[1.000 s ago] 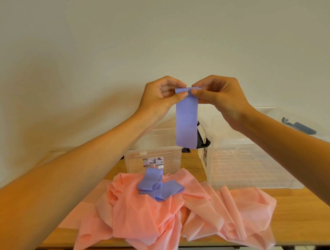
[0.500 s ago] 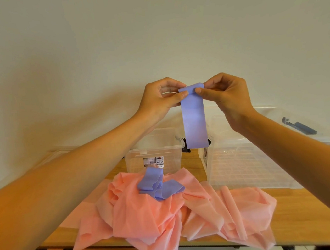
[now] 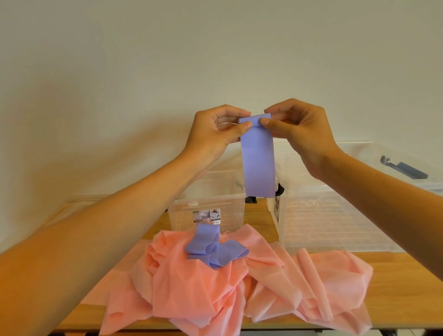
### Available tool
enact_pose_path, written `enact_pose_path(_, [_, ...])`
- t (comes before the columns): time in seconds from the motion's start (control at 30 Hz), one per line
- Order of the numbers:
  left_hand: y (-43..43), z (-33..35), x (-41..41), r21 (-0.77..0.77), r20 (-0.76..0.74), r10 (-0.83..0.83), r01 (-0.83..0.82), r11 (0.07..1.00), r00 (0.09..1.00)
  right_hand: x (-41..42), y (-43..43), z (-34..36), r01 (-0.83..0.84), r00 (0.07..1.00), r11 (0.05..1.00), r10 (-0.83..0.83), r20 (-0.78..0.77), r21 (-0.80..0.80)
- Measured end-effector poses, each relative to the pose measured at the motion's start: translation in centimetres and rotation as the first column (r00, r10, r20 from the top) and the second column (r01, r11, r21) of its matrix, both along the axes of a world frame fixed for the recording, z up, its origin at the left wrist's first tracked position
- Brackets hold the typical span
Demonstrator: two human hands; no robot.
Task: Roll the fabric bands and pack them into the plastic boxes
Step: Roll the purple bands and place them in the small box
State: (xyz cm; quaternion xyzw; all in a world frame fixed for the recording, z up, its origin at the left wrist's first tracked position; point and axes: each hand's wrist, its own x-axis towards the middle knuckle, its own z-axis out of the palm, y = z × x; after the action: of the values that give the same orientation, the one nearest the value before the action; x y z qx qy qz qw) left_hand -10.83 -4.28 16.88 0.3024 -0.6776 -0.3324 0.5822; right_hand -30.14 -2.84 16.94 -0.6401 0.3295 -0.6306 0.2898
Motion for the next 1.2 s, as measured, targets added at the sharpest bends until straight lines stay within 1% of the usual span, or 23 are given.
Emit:
enact_pose_path(0.23, [-0.23,-0.35,-0.10,0.000,-0.033,0.041,-0.041,0.999,0.999,0.03,0.01,-0.31,-0.024,1.000,1.000,0.024,0.004,-0.006])
enact_pose_path(0.4, [-0.38,-0.31,-0.12,0.045,-0.067,-0.004,0.007,0.999,0.998,-0.13,0.14,-0.24,-0.019,1.000,1.000,0.019,0.011,0.005])
enact_pose_path(0.53, [-0.24,-0.36,-0.36,0.081,-0.176,-0.069,0.084,0.993,0.982,-0.31,0.14,-0.33,-0.003,1.000,1.000,0.002,0.023,0.022])
enact_pose_path(0.6, [-0.32,-0.54,-0.35,0.079,-0.190,-0.083,0.099,0.992,0.978,-0.35,0.15,-0.35,0.001,1.000,1.000,-0.001,0.023,0.023])
enact_pose_path(0.73, [-0.16,-0.60,-0.46,0.050,-0.157,-0.053,0.061,0.997,0.986,-0.48,0.12,-0.42,-0.006,1.000,1.000,0.006,0.014,0.020])
enact_pose_path(0.87, [-0.13,-0.55,-0.46,0.060,-0.128,-0.039,0.047,0.997,0.991,-0.50,0.04,-0.58,0.011,1.000,1.000,-0.011,0.017,0.018])
enact_pose_path(1.0, [-0.36,-0.59,-0.29,-0.010,-0.021,0.007,-0.007,1.000,1.000,-0.46,-0.04,-0.58,0.005,1.000,1.000,-0.005,0.001,0.006])
enact_pose_path(1.1, [-0.54,-0.53,-0.16,-0.047,-0.007,0.010,-0.010,0.999,1.000,-0.41,0.01,-0.55,-0.021,1.000,1.000,0.021,0.000,0.012])
enact_pose_path(1.2, [-0.58,-0.50,-0.12,-0.059,0.003,0.002,-0.002,0.998,1.000,-0.31,0.03,-0.29,-0.011,1.000,1.000,0.011,-0.010,0.015])
